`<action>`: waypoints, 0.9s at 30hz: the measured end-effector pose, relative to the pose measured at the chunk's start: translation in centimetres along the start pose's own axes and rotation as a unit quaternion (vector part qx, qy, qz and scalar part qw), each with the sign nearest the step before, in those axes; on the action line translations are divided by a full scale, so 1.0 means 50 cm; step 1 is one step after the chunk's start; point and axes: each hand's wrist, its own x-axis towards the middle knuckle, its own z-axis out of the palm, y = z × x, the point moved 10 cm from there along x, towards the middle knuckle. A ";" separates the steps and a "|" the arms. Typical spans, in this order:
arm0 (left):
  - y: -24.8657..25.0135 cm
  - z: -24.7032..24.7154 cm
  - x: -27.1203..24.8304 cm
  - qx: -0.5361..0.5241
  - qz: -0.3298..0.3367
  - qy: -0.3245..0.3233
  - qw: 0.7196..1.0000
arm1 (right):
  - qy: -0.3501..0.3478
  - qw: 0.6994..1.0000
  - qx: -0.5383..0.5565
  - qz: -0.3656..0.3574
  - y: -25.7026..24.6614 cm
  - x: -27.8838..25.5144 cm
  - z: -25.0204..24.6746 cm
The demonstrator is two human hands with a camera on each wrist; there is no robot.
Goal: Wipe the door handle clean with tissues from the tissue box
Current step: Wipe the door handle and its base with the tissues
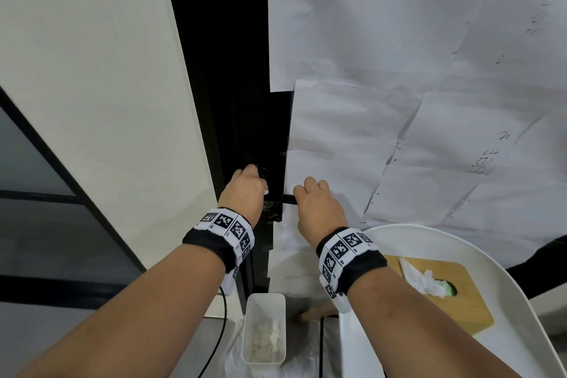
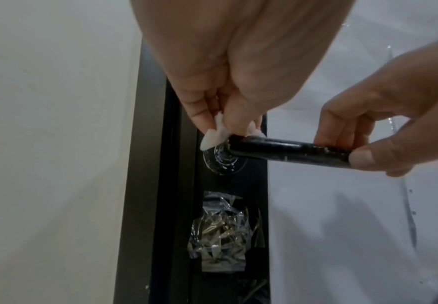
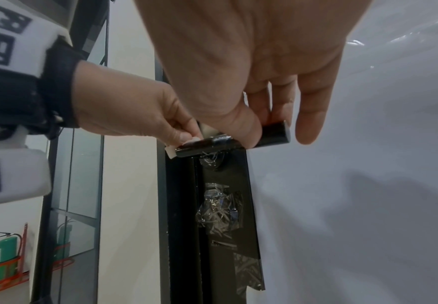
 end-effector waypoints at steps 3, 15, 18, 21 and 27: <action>-0.005 -0.002 -0.005 -0.028 -0.013 0.016 0.999 | -0.002 1.000 0.003 -0.001 0.002 -0.003 -0.001; -0.152 0.124 -0.078 -0.373 -0.321 0.029 0.870 | -0.005 1.000 0.009 0.002 0.002 -0.001 0.002; -0.154 0.194 -0.094 -0.555 -0.389 0.002 0.735 | -0.001 1.000 0.010 0.002 0.002 -0.001 0.001; -0.102 0.211 -0.090 -0.737 -0.369 -0.013 0.567 | -0.002 1.000 0.011 0.002 0.001 -0.001 0.001; -0.041 0.187 -0.070 -0.850 -0.321 -0.079 0.409 | 0.008 1.000 0.012 0.000 0.001 -0.004 -0.002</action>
